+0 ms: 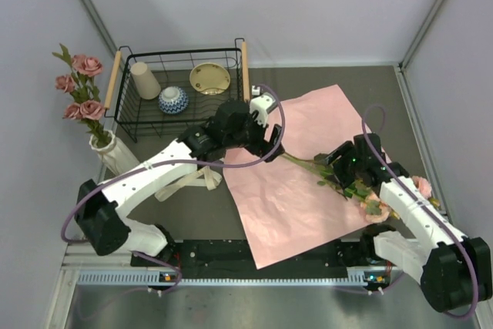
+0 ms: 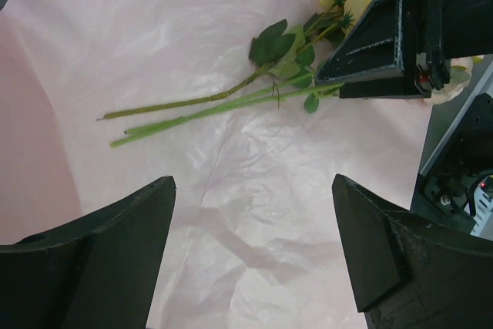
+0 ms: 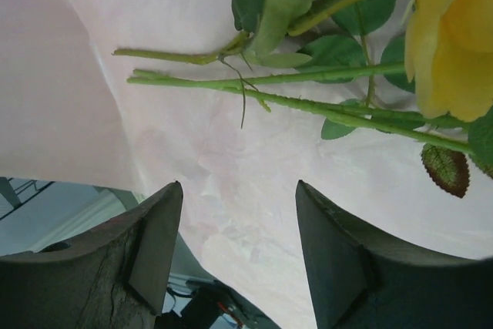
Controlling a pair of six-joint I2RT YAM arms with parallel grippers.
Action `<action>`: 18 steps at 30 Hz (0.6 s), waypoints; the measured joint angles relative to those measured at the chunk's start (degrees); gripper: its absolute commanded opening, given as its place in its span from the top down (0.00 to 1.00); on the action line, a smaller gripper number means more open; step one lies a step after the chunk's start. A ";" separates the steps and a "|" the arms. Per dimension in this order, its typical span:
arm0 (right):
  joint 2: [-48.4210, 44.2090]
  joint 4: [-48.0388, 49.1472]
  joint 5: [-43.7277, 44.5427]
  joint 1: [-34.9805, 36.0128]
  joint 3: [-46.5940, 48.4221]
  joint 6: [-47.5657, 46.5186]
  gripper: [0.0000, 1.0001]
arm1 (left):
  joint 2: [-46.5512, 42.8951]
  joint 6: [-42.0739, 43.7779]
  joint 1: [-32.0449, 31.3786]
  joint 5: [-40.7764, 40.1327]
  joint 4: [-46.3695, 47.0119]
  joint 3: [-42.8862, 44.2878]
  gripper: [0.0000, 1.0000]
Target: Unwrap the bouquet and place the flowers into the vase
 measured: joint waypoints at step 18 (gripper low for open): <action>2.73 7.96 15.19 4.39 -9.09 24.20 0.68 | -19.04 1.01 0.00 3.52 2.10 -11.41 0.10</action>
